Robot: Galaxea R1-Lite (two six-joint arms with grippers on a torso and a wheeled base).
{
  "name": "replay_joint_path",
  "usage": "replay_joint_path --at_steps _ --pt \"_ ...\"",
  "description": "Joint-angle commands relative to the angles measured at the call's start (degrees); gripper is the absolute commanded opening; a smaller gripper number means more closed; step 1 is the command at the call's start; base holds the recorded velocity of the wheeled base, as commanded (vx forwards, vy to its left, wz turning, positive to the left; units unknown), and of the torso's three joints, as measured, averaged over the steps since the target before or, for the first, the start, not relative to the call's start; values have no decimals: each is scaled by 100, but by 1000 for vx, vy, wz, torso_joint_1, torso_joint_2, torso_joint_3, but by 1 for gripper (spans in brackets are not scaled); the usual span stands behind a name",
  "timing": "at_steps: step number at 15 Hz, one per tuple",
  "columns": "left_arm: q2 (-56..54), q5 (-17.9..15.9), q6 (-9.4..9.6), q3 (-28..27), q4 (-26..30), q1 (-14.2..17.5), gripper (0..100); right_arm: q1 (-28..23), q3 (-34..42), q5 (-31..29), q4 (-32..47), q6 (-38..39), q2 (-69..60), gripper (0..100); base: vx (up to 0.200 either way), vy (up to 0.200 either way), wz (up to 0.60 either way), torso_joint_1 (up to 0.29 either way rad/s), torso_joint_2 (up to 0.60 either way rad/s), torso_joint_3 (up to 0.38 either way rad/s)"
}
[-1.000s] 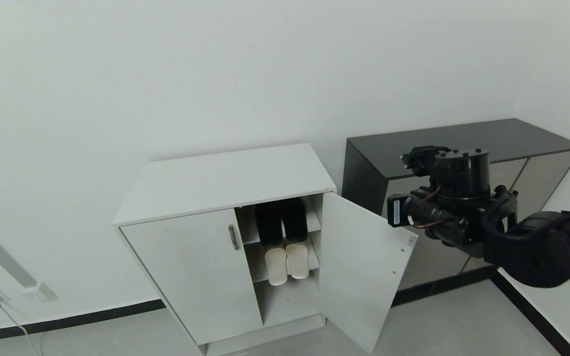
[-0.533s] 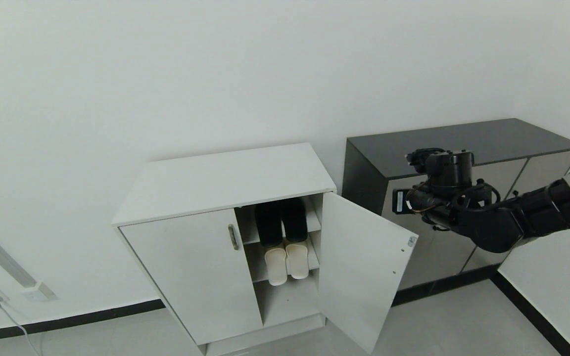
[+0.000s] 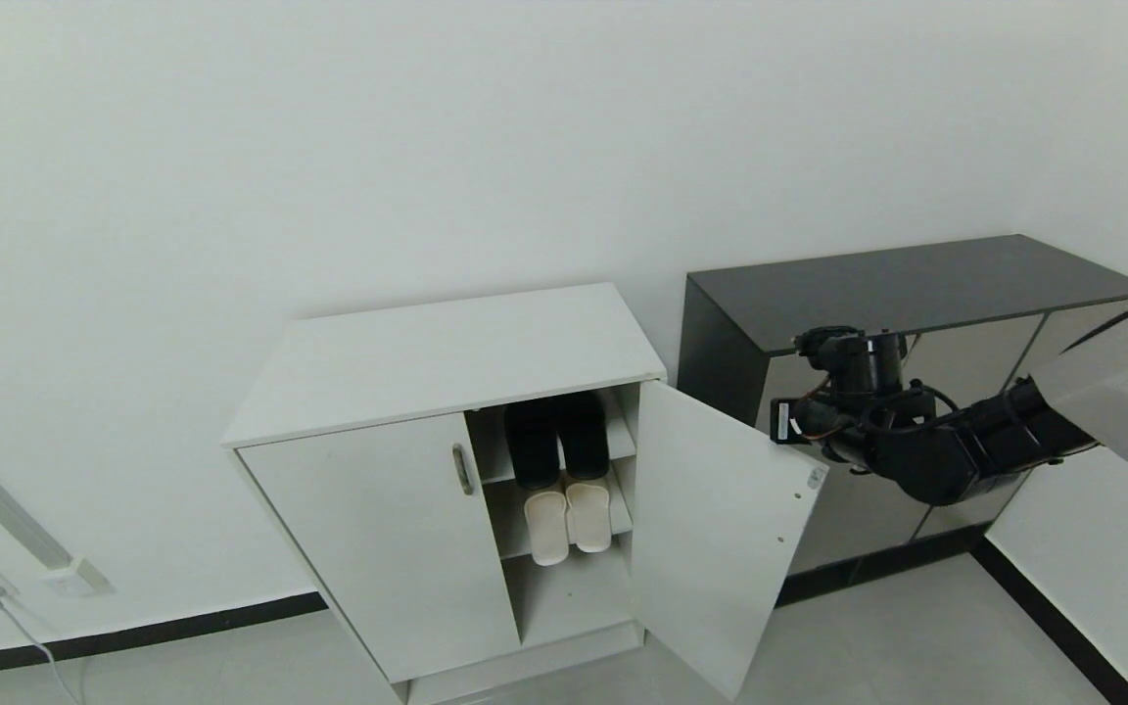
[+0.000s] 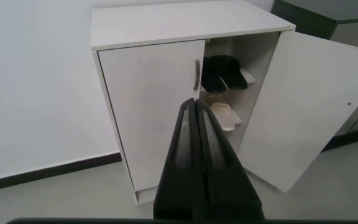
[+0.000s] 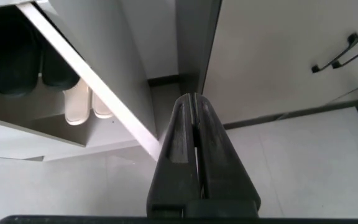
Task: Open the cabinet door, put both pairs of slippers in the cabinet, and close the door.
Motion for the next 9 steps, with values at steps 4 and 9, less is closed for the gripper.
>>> replay_joint_path --at_steps 4,9 --pt "7 -2 -2 0 0 1 0 -16 -62 -1 -1 15 227 0 0 0 0 0 0 0" --pt "7 -2 -2 0 0 1 0 19 26 -10 17 -3 218 0 0 0 0 0 0 0"
